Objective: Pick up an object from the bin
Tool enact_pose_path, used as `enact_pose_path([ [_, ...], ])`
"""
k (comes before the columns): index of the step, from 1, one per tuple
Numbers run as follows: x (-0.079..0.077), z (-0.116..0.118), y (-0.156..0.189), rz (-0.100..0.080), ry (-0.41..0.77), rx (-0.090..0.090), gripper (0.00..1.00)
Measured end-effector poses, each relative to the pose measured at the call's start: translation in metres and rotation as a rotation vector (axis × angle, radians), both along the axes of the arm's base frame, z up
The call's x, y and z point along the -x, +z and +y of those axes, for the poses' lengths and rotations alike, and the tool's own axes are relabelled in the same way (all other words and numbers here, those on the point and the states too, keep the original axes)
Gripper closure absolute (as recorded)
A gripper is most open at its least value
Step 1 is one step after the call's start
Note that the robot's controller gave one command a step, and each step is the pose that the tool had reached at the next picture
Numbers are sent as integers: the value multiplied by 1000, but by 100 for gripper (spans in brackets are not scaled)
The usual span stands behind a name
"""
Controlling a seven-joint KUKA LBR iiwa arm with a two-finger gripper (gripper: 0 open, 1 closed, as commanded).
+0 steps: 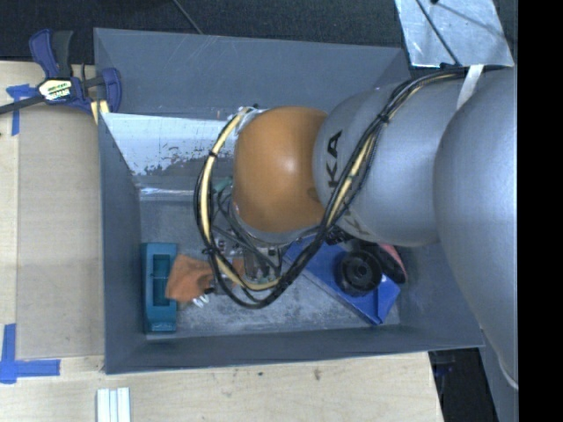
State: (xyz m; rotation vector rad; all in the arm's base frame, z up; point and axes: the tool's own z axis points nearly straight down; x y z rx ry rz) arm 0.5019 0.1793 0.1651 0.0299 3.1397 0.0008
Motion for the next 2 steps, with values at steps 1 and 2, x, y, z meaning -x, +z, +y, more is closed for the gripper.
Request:
enact_pose_path([
  [1,0,0,0,0,0,0,100],
  [2,5,7,54,5,-1,2,100],
])
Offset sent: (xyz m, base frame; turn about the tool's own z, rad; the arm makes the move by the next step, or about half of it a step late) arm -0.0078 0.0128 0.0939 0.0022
